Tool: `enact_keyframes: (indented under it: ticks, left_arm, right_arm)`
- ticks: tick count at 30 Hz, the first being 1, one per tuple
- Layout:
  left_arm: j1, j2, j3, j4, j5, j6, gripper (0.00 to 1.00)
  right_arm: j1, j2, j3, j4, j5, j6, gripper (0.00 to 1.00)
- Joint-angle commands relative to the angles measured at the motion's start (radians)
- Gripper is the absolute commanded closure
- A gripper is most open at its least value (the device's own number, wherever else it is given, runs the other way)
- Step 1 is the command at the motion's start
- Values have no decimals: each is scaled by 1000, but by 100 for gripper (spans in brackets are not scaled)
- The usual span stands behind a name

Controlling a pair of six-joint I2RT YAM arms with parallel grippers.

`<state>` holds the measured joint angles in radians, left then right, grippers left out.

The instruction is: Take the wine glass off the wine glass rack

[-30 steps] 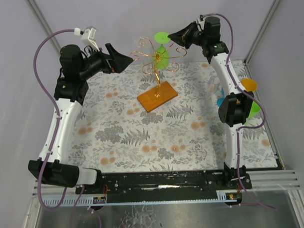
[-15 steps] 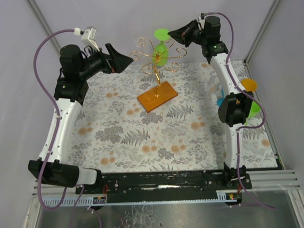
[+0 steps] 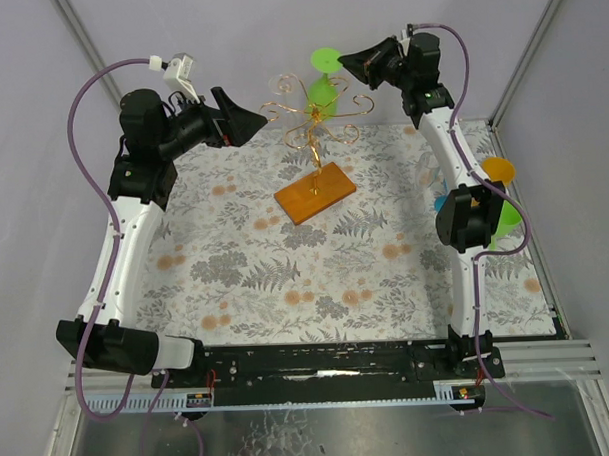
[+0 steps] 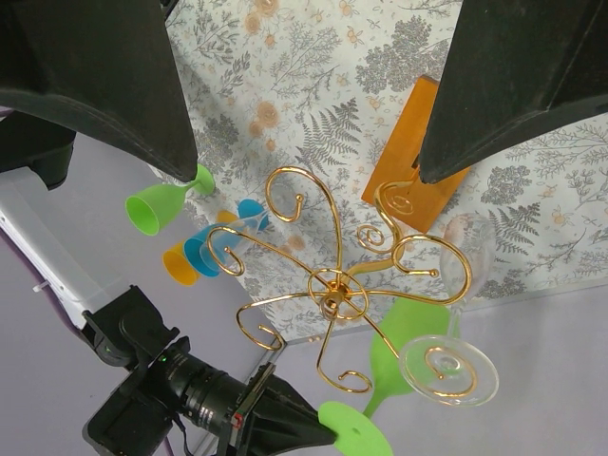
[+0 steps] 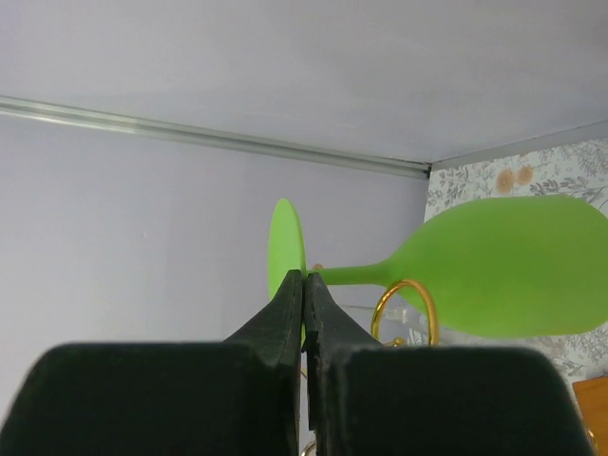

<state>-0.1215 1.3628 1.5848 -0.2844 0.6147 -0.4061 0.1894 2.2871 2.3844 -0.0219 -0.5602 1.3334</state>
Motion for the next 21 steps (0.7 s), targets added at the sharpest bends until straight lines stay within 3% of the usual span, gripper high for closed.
enact_keyframes:
  ticks: [1, 10, 21]
  left_arm:
    - [8, -13, -3, 45, 22, 6, 0]
    - [8, -29, 15, 41, 41, -5, 0]
    - [7, -15, 72, 53, 78, -66, 0]
  right_arm:
    - [6, 3, -4, 93, 66, 5, 100]
    - [-18, -40, -32, 104, 190, -36, 100]
    - [-151, -238, -228, 109, 240, -88, 100]
